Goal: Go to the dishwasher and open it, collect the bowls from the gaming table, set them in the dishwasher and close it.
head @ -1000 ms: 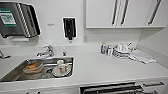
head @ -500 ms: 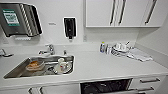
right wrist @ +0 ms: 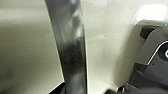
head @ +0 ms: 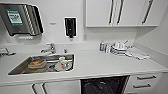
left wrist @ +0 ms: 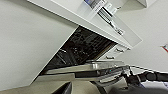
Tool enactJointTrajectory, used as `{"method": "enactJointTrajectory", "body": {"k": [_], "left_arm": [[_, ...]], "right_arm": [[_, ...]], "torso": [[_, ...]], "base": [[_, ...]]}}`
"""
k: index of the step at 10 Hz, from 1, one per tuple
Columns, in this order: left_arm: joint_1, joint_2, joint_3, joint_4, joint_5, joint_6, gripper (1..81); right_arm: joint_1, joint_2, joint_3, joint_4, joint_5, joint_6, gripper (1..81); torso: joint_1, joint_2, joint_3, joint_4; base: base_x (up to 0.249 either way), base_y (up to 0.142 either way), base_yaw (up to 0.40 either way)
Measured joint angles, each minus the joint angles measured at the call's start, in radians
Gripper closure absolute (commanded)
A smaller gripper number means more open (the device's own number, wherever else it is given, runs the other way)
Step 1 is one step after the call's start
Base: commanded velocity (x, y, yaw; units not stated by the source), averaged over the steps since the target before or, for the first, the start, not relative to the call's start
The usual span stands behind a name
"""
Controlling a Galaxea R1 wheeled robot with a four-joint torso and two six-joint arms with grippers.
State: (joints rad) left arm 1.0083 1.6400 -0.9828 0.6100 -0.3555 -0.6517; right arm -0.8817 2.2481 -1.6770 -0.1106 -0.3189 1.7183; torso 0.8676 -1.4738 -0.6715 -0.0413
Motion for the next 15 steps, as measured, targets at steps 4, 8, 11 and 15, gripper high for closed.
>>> {"method": "enactJointTrajectory", "body": {"k": [4, 8, 11, 15], "left_arm": [[0.001, 0.005, -0.001, 0.005, 0.021, 0.000, 1.0], [0.000, 0.023, -0.001, 0.007, 0.048, 0.000, 1.0], [0.000, 0.034, -0.001, 0.008, 0.059, 0.000, 1.0], [0.004, 0.055, -0.011, 0.011, 0.072, 0.000, 1.0]], "right_arm": [[-0.013, 0.058, -0.069, 0.006, 0.081, -0.001, 1.0], [-0.072, 0.101, -0.106, 0.006, 0.088, -0.010, 1.0], [-0.100, 0.101, -0.108, 0.006, 0.029, -0.016, 1.0], [-0.122, 0.103, -0.135, 0.005, 0.023, -0.029, 1.0]], "torso": [[0.000, 0.000, 0.000, 0.000], [0.000, 0.000, 0.000, 0.000], [0.000, 0.000, 0.000, 0.000], [-0.001, -0.001, 0.000, 0.000]], "base": [[-0.087, 0.000, 0.000], [-0.087, 0.000, 0.000], [-0.088, 0.000, 0.000], [-0.022, 0.000, 0.000]]}}
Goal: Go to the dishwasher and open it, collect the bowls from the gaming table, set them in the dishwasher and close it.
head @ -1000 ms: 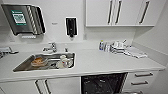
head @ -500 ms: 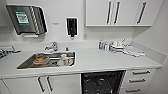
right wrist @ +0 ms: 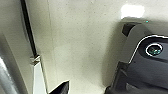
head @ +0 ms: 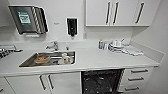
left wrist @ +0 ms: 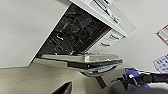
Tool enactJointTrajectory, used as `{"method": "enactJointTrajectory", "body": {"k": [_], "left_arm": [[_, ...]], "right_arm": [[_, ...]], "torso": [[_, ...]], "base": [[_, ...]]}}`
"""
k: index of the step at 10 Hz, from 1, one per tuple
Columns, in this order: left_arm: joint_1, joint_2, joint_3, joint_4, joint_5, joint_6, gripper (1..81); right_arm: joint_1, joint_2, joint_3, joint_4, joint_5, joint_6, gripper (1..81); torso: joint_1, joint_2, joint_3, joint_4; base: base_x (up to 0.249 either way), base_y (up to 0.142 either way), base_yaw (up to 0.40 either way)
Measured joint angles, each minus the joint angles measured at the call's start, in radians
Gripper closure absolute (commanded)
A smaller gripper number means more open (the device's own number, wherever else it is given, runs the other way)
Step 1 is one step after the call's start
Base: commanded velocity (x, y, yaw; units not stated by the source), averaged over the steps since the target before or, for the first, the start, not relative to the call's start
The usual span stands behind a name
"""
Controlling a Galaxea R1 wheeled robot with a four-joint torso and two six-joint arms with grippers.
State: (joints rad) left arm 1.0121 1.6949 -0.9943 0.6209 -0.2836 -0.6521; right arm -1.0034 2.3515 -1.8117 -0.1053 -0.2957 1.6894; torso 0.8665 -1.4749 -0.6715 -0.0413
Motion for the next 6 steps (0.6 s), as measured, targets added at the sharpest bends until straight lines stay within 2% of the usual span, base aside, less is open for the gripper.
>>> {"method": "enactJointTrajectory", "body": {"k": [1, 2, 4, 6], "left_arm": [[0.006, 0.004, -0.010, 0.000, 0.001, 0.000, 1.0], [0.017, 0.007, -0.026, 0.000, 0.033, 0.000, 1.0], [0.043, 0.034, -0.080, 0.001, 0.128, 0.001, 1.0], [0.087, 0.066, -0.176, 0.001, 0.166, 0.000, 1.0]], "right_arm": [[0.007, 0.001, 0.004, -0.005, 0.001, -0.043, 1.0], [0.012, 0.003, 0.008, -0.016, 0.003, -0.099, 1.0], [0.010, 0.002, 0.025, -0.057, 0.000, -0.337, 1.0], [0.008, -0.010, 0.055, -0.093, -0.004, -0.644, 1.0]], "torso": [[0.000, 0.000, 0.000, 0.000], [0.000, 0.000, 0.000, 0.000], [0.000, 0.000, 0.000, 0.000], [0.000, 0.000, 0.000, 0.000]], "base": [[0.000, 0.000, 0.000], [0.000, 0.000, 0.000], [0.000, 0.000, 0.000], [0.000, 0.000, 0.000]]}}
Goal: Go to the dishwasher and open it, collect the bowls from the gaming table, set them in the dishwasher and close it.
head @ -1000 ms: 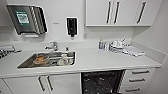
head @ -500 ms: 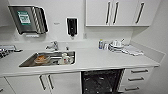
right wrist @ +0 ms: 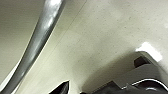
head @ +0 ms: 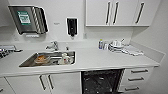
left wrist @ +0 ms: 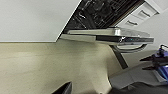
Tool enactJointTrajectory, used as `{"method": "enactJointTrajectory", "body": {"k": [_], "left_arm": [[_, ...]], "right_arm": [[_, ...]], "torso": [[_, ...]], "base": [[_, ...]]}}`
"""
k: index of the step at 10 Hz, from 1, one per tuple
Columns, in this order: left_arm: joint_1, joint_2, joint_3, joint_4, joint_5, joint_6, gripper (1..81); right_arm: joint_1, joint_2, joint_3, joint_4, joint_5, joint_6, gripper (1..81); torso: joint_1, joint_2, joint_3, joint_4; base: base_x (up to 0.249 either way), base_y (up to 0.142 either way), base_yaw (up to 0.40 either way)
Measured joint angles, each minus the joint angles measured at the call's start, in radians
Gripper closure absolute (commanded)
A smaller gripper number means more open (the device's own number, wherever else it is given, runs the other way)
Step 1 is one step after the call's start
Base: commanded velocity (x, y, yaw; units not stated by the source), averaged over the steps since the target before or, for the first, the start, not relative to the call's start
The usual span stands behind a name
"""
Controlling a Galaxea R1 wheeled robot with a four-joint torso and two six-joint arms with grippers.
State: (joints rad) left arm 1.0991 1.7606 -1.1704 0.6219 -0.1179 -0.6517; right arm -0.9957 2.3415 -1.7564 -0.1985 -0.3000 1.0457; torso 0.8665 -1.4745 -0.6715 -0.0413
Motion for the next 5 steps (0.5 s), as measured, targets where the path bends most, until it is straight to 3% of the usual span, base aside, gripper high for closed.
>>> {"method": "enactJointTrajectory", "body": {"k": [2, 4, 5], "left_arm": [[0.070, 0.062, -0.121, 0.000, 0.020, 0.000, 1.0], [0.160, 0.140, -0.195, -0.001, 0.026, 0.000, 1.0], [0.198, 0.167, -0.212, -0.001, 0.029, 0.000, 1.0]], "right_arm": [[-0.025, -0.019, 0.050, -0.024, -0.002, -0.272, 1.0], [-0.073, -0.040, 0.120, -0.043, -0.007, -0.479, 1.0], [-0.099, -0.057, 0.161, -0.050, -0.004, -0.553, 1.0]], "torso": [[0.000, 0.000, 0.000, 0.000], [-0.002, 0.003, 0.000, 0.000], [-0.013, 0.019, 0.000, 0.000]], "base": [[0.000, 0.000, 0.000], [0.000, 0.000, 0.000], [0.000, 0.000, 0.000]]}}
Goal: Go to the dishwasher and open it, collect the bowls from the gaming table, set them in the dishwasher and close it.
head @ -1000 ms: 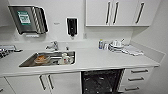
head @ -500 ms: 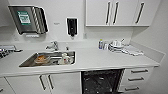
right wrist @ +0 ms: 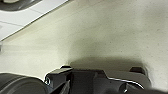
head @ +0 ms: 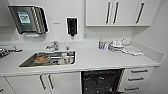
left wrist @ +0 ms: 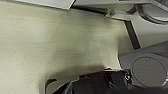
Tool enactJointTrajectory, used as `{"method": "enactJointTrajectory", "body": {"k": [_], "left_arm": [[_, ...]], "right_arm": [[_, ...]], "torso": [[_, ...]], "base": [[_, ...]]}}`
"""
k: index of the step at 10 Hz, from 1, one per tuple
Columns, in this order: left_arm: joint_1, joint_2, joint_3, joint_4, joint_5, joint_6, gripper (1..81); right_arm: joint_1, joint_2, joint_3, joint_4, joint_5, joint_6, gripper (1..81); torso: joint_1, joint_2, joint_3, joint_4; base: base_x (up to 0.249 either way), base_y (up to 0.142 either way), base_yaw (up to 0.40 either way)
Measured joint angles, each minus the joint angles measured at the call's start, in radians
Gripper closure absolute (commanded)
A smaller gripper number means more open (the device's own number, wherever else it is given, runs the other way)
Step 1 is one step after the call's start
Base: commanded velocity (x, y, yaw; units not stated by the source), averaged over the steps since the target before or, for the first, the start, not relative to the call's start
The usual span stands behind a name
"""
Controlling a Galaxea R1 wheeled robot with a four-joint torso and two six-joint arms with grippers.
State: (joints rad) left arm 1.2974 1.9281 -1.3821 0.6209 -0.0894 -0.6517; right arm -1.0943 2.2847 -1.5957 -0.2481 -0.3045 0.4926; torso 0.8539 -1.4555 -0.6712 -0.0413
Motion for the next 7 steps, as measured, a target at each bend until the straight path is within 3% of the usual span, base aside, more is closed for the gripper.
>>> {"method": "enactJointTrajectory", "body": {"k": [3, 7], "left_arm": [[0.031, 0.028, -0.051, -0.001, -0.002, -0.001, 1.0], [0.090, 0.144, -0.214, -0.002, -0.009, -0.003, 1.0]], "right_arm": [[-0.049, -0.044, 0.062, -0.011, 0.009, -0.056, 1.0], [-0.117, 0.000, -0.007, -0.016, 0.019, -0.067, 1.0]], "torso": [[-0.064, 0.100, 0.000, 0.000], [-0.156, 0.244, 0.000, 0.000]], "base": [[0.000, 0.000, 0.000], [0.000, 0.000, 0.000]]}}
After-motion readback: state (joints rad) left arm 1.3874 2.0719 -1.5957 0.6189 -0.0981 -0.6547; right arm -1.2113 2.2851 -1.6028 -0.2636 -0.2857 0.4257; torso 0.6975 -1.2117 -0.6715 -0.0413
